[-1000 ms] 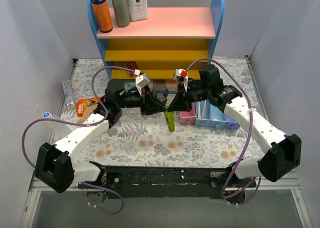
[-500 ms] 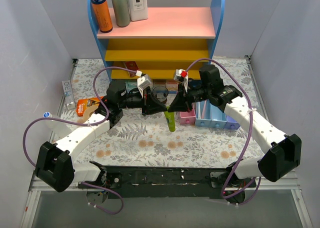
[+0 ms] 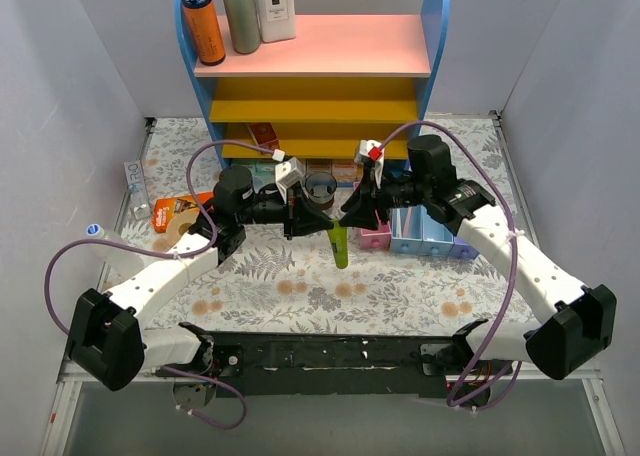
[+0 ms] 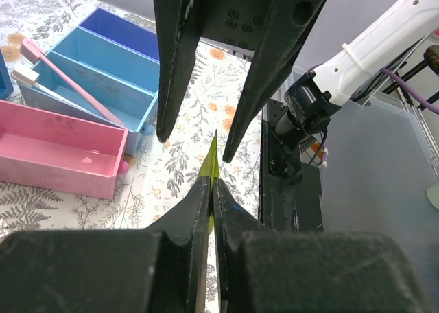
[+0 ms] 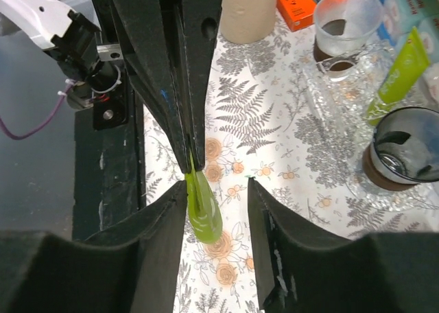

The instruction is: Prepare toiletry sets of a toothbrush and toothpaste on the tray

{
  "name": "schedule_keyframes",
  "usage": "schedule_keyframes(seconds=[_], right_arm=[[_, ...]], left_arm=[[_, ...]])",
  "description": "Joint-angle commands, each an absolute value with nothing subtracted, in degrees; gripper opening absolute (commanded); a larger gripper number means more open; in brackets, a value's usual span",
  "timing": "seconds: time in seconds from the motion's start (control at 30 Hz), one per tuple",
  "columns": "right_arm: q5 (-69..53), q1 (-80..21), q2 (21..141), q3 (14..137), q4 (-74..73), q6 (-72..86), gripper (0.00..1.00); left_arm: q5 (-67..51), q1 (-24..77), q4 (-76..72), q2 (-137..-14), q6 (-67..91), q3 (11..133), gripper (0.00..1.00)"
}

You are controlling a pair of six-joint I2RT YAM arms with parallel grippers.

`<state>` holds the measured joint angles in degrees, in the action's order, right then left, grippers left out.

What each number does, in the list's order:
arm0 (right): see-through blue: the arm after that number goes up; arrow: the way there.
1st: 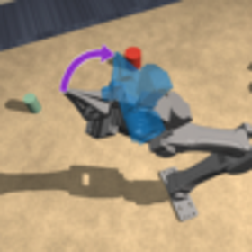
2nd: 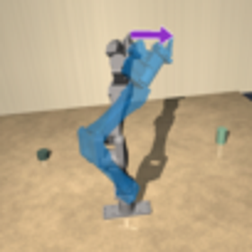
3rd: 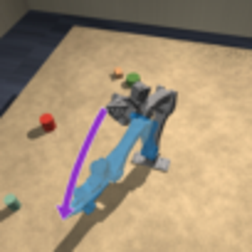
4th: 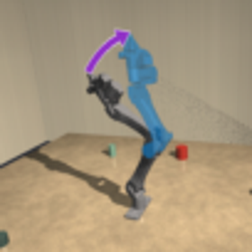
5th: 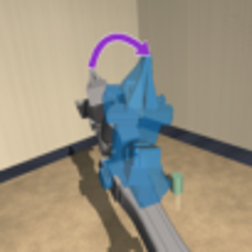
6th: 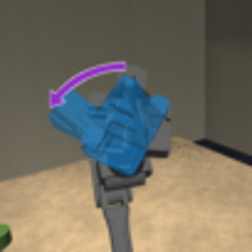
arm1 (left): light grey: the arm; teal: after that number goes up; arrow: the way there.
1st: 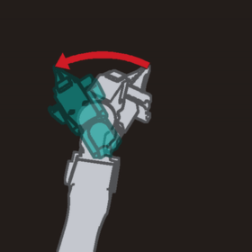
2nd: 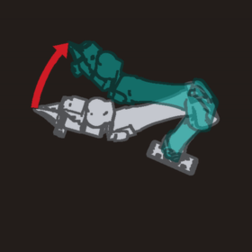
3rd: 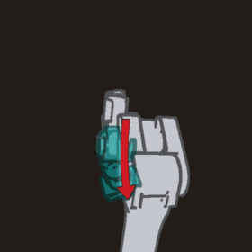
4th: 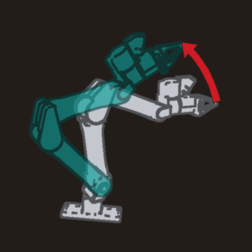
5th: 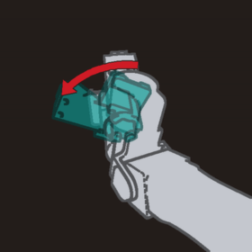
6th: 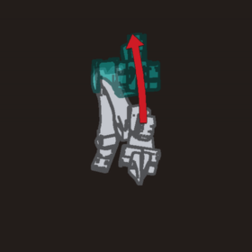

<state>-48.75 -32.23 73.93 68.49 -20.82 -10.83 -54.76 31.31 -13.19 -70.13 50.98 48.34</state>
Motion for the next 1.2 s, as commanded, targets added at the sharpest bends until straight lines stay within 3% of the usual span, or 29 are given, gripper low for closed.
schedule_keyframes(seconds=[0.0, 0.4, 0.7, 1.17], right_arm=[[-44.9, -31.7, 69.1, 67.1, -16.1, -11.4, 0.50], [-33.1, -30.1, 57.7, 60.4, -10.4, -12.4, 0.51], [-26.7, -29.9, 51.4, 55.3, -9.8, -14.1, 0.51], [-29.9, -29.8, 50.1, 49.4, -1.2, -11.0, 0.56]], left_arm=[[-52.7, 31.6, -12.8, -66.9, 48.8, 48.0, 0.00], [-46.1, 29.0, 3.6, -65.8, 33.8, 52.0, 0.00], [-54.5, 15.8, 3.2, -67.1, 32.8, 53.8, 0.00], [-59.9, 10.5, 9.6, -74.3, 25.6, 61.8, 0.00]])
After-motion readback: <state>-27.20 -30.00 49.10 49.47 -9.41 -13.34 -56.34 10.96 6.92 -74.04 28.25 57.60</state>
